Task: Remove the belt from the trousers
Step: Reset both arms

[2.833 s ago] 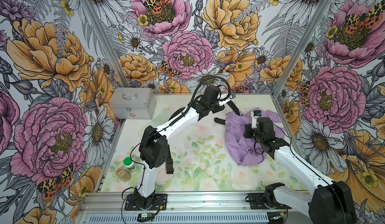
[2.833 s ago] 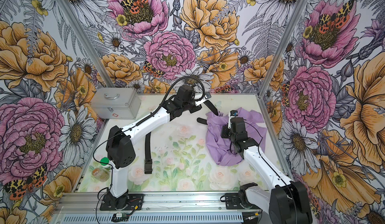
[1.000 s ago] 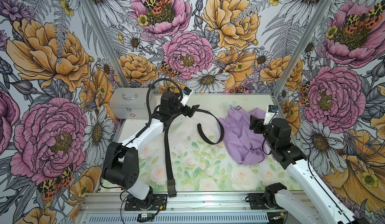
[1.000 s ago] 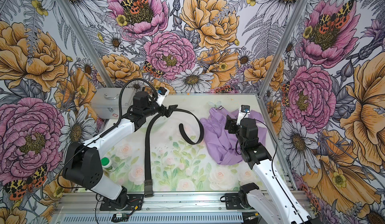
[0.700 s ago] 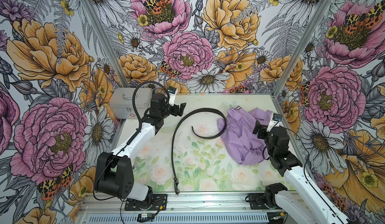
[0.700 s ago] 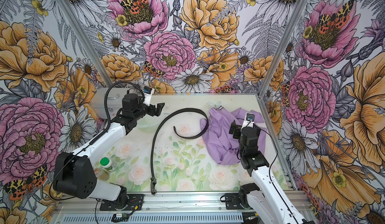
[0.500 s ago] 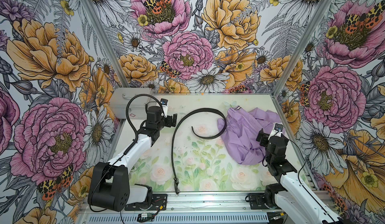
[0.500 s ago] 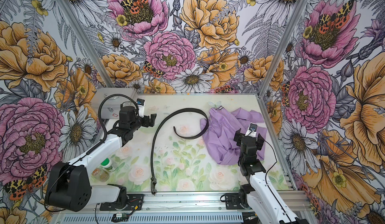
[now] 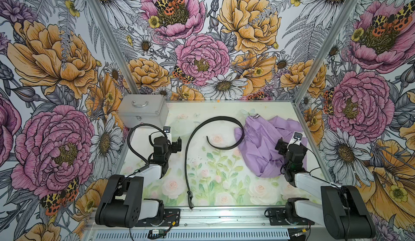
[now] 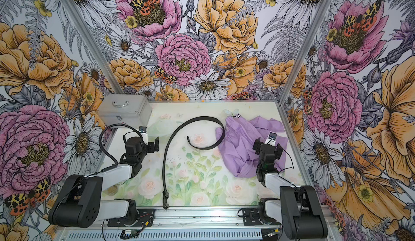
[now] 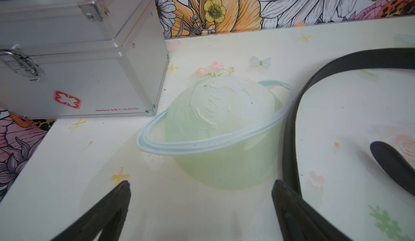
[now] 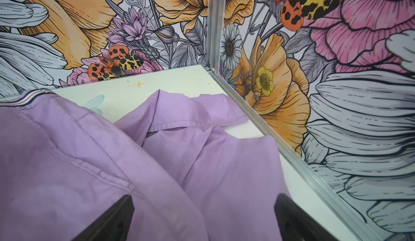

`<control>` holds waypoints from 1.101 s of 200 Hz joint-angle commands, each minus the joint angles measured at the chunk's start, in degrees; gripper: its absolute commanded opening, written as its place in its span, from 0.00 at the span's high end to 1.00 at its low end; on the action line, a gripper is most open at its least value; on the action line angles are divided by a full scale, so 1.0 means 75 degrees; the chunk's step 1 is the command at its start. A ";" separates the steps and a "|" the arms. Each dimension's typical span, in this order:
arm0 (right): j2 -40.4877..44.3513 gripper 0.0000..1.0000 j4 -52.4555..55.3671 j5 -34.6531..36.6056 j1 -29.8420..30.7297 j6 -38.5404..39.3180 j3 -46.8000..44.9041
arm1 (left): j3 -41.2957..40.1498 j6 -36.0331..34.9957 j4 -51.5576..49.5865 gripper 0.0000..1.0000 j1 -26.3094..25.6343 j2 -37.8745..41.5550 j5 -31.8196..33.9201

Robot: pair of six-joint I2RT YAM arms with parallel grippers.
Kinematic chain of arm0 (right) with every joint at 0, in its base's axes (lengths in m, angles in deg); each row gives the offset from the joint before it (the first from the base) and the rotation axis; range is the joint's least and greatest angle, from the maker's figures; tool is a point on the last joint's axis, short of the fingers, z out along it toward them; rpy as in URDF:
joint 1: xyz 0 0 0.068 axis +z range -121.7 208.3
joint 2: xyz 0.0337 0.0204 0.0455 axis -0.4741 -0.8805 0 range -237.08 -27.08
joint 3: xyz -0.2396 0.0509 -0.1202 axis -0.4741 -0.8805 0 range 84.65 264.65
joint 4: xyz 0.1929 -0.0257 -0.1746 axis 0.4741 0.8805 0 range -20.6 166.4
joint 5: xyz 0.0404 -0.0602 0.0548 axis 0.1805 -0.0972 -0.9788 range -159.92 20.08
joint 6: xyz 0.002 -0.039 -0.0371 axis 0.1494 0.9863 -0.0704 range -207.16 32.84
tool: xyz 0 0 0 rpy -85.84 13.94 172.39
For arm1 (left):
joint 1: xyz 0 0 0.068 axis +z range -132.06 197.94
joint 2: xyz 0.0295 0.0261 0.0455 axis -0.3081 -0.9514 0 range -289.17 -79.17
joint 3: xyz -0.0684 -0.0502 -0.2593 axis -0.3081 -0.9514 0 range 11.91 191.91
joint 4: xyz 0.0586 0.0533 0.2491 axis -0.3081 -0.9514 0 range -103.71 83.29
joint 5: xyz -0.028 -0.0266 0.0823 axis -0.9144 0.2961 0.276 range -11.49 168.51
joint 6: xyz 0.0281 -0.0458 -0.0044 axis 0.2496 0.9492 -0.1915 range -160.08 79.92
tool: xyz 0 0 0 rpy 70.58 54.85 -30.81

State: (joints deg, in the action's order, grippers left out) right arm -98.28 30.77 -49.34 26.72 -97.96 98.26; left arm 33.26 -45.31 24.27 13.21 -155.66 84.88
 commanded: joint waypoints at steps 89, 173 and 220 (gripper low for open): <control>-0.2180 0.00 -0.1222 -0.2018 0.0012 0.0767 0.1259 | -0.0007 0.0505 0.3065 0.01 0.0548 -0.1606 -0.0047; -0.2182 0.00 -0.1201 -0.1942 0.0072 0.0819 0.1261 | 0.0032 0.0484 0.3009 0.01 0.0543 -0.1614 -0.0111; -0.2179 0.00 -0.1201 -0.1946 0.0078 0.0820 0.1261 | 0.0042 0.0476 0.2976 0.01 0.0561 -0.1613 -0.0138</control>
State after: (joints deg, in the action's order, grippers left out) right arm -114.63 21.63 -63.76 26.89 -92.57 107.18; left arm 32.93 -42.73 46.21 16.75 -168.01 83.24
